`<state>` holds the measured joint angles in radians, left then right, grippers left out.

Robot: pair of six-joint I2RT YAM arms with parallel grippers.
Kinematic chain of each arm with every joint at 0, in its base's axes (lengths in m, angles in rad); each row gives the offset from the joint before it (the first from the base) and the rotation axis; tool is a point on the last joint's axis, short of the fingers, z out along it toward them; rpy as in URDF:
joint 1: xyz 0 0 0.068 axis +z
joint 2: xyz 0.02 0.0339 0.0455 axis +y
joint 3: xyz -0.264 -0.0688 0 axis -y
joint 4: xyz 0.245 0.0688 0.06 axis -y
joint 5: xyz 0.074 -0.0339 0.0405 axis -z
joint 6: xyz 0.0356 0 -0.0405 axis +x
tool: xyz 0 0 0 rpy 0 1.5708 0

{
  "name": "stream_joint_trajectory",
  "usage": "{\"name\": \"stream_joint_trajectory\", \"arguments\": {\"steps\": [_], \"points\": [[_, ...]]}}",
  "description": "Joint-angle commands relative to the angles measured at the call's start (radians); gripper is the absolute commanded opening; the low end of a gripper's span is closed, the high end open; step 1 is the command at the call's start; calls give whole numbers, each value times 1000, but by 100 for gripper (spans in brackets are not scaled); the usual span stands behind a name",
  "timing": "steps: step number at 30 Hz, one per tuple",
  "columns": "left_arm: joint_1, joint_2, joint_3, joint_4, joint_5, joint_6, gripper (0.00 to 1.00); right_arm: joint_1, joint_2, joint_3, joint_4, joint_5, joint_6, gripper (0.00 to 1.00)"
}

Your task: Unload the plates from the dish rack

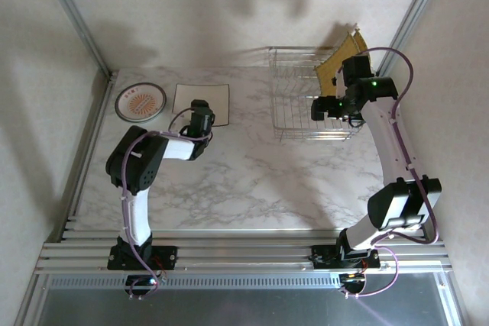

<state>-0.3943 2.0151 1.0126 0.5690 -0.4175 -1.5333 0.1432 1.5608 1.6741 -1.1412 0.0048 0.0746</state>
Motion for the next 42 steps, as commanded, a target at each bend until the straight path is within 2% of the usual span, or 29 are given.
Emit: {"name": "stream_joint_trajectory", "arguments": {"steps": [1, 4, 12, 19, 25, 27, 29, 31, 34, 38, 42], "points": [[15, -29, 28, -98, 14, 54, 96, -4, -36, -13, 3, -13, 16, 99], [18, -40, 48, -150, 39, 93, 99, -4, -46, -18, 0, 13, 20, 99], [17, -82, 93, -331, 98, 218, 100, -4, -98, -56, 33, 37, 27, 99], [2, -131, 66, -388, 132, 275, 100, -4, -116, -67, 55, 36, 31, 99], [-18, -231, 11, -435, 135, 369, 100, -5, -98, -22, 57, 50, 34, 99], [-21, -294, -20, -426, 152, 482, 100, -5, -74, 27, 44, 69, 27, 99], [-21, -369, -31, -421, 167, 685, 100, -8, -50, 70, 37, 91, 19, 99], [-9, -416, 28, -526, 212, 900, 99, -17, -24, 109, 39, 108, 4, 99], [7, -455, 162, -766, 249, 1148, 100, -33, 20, 156, 70, 144, -32, 99], [18, -450, 350, -1057, 258, 1342, 100, -61, 121, 221, 146, 206, -93, 99], [18, -451, 443, -1183, 268, 1435, 100, -87, 254, 360, 151, 216, -119, 99]]}}
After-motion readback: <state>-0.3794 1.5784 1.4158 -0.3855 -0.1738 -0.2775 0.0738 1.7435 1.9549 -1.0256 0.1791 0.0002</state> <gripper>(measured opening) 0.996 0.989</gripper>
